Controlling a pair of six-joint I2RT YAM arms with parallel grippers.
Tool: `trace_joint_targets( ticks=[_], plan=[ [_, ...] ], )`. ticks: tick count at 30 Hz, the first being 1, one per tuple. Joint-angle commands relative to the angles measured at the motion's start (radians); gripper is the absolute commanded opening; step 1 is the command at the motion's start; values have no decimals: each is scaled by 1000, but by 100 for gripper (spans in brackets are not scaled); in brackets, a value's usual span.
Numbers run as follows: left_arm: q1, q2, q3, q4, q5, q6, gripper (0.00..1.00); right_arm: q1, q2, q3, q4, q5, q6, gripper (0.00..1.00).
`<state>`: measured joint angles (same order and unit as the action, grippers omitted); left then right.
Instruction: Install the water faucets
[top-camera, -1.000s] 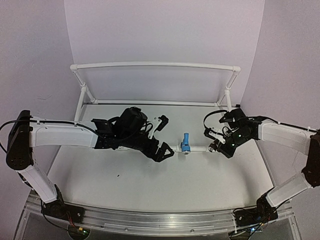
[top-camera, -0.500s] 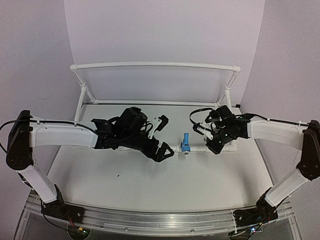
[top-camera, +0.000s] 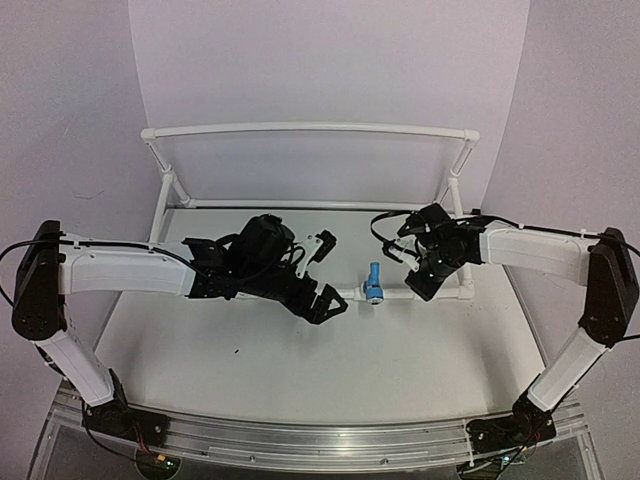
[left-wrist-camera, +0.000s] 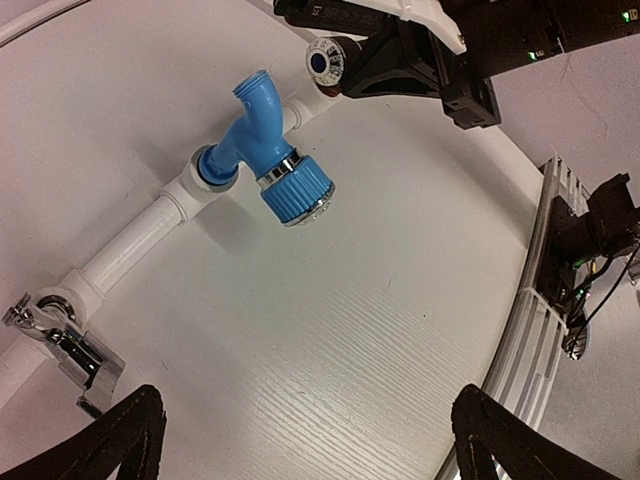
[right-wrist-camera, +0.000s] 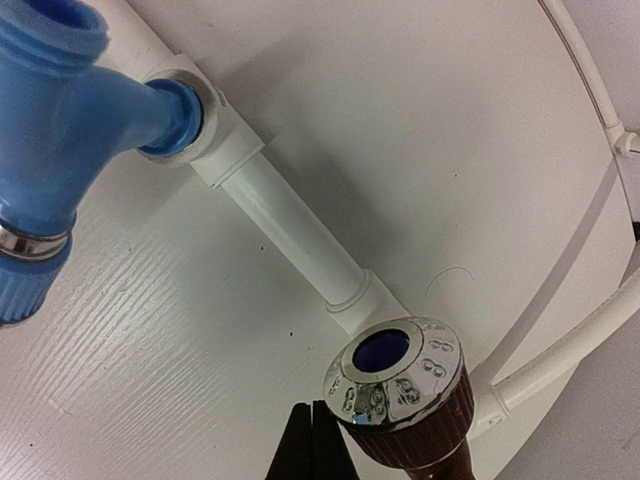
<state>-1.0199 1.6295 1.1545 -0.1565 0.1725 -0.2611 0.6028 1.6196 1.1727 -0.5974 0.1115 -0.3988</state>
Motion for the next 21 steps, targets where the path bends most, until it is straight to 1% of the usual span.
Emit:
trace_joint_targets(
  ticks=[1,3,4,5,6,7,9,11,12,15,21],
  plan=[
    [4,-45,-8,28,-10,0,100,-29,-18,76,88,33,6,0],
    [4,-44,-6,29,-7,1,100,-29,-29,80,62,-15,-17,3],
    [4,-45,-5,29,-7,3,100,-29,-37,84,48,-30,-28,7],
    [4,-45,-6,29,-7,4,100,-29,-48,92,18,-53,-47,14],
    [4,-44,-4,27,-7,6,100,-29,-58,105,-13,-75,-67,23],
    [4,-44,-1,24,-7,6,100,-29,-68,121,-43,-89,-78,37],
    [4,-42,3,19,-4,8,100,-29,-74,171,-109,-121,-103,58],
    [4,-42,2,19,-3,8,100,-29,-70,205,-158,-124,-112,69],
    [4,-40,2,21,-3,9,100,-29,-65,218,-174,-115,-120,72],
    [4,-36,8,20,0,11,100,-29,-44,237,-197,-37,-158,73],
    [4,-45,5,18,-1,11,100,-36,33,253,-256,25,-228,80]
  ],
)
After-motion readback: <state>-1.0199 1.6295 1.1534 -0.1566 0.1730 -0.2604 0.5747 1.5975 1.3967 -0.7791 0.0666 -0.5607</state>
